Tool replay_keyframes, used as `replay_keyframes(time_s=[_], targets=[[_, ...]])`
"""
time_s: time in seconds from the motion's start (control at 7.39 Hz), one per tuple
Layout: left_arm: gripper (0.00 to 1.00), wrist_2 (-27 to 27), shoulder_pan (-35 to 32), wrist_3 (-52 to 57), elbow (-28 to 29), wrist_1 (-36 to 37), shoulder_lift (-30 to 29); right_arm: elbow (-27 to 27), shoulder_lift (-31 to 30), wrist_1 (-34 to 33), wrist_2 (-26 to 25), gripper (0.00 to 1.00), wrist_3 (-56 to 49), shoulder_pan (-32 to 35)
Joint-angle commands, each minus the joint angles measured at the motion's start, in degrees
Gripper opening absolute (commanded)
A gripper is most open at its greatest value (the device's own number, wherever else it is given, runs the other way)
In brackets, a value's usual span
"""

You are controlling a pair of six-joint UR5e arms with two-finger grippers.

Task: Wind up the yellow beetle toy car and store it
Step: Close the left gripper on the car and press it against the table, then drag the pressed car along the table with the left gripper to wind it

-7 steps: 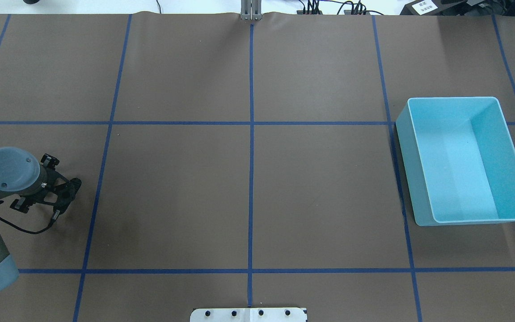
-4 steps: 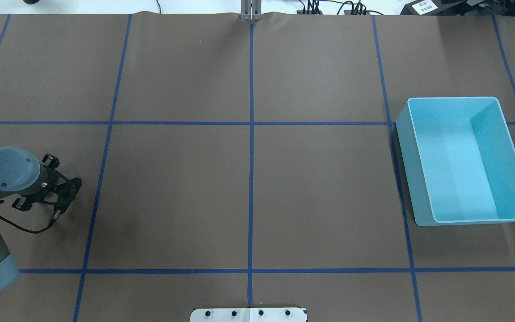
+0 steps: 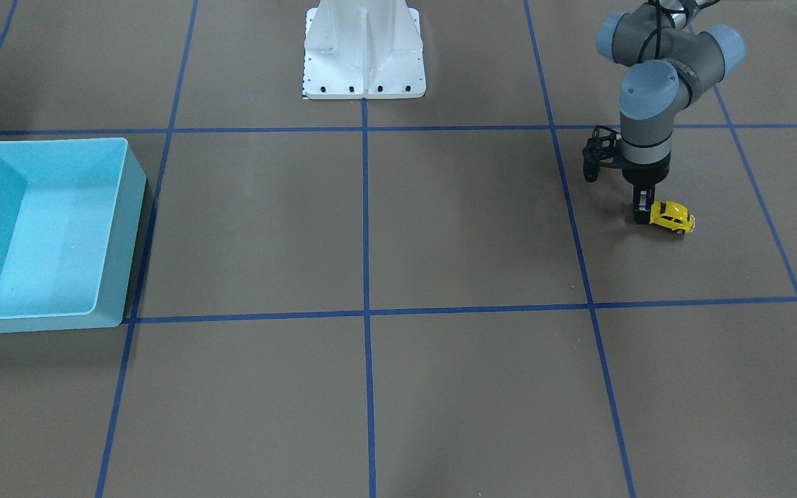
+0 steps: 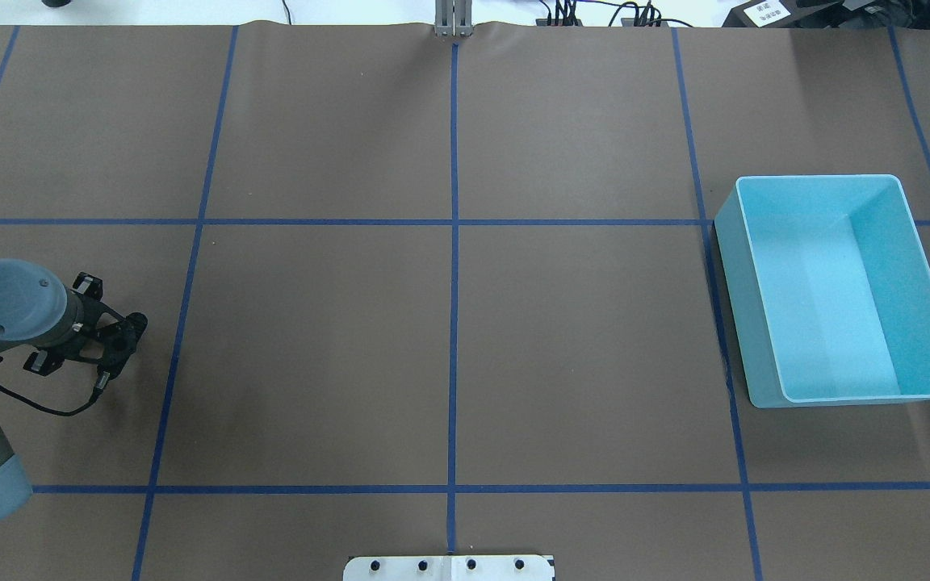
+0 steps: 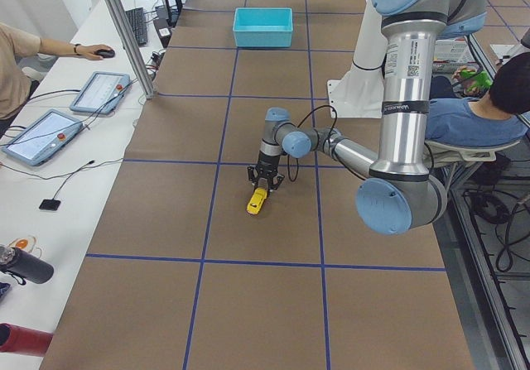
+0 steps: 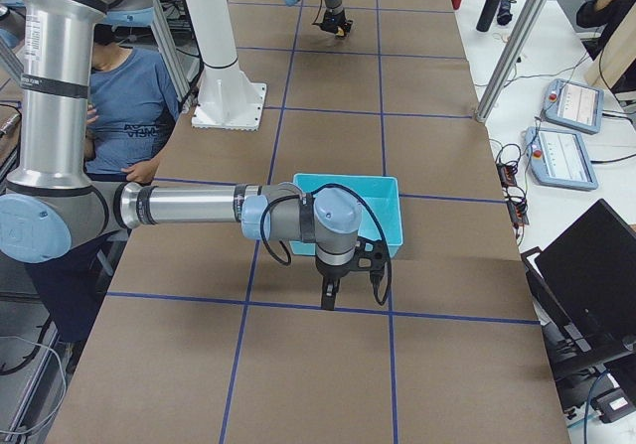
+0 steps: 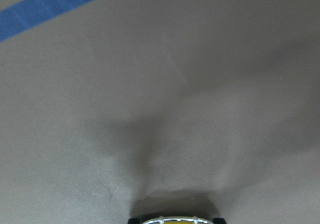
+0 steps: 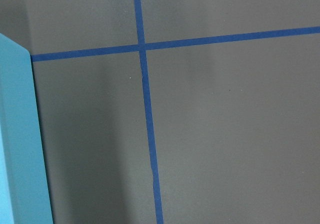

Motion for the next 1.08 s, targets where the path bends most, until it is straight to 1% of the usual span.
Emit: replay_keyframes(time_s=[0.0,0.14,0.54,0.68,0.81,0.95], targets=[[0.00,-0.59,-4.60,-6.30,-0.63,0.79,-0.79,0.03,-0.24,-0.05,0.00,1.00,0.00,0.00],[0.00,-0.77,-5.32,-10.61,-1.06,0.88,-1.40,-0.06,-0.33,-0.14,0.00,1.00,0.00,0.18],[0.00,-9.44,-6.29,-17.22,-1.42,2.02,-7.36,0.03,-0.94,0.04,0.00,1.00,0.00,0.62],[0.00,-13.30,-5.95,-18.63,-1.25,3.85,-9.39,-0.06,-0.94,0.04,0.00,1.00,0.00,0.62],[0.00,-15.43,-5.68,-18.47,0.32,5.00,-11.84,-0.06,-1.03,0.04,0.00,1.00,0.00,0.62],[0.00,-17.54,-5.59,-17.95,3.21,5.01,-14.65,-0.06,-1.03,0.04,0.00,1.00,0.00,0.62]])
